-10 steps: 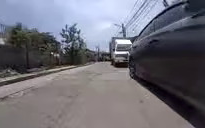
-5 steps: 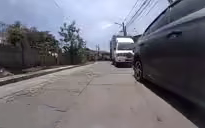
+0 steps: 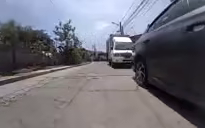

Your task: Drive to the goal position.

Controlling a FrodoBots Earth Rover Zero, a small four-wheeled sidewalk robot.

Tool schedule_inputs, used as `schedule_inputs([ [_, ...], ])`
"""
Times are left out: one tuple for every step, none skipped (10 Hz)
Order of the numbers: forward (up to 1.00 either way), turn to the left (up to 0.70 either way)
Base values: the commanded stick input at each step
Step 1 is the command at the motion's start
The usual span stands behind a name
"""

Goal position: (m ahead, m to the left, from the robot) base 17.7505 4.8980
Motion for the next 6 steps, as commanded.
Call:
schedule_inputs([
  [0.85, 0.00],
  [0.85, 0.00],
  [0.85, 0.00],
  [0.85, 0.00],
  [0.85, 0.00],
  [0.85, -0.09],
])
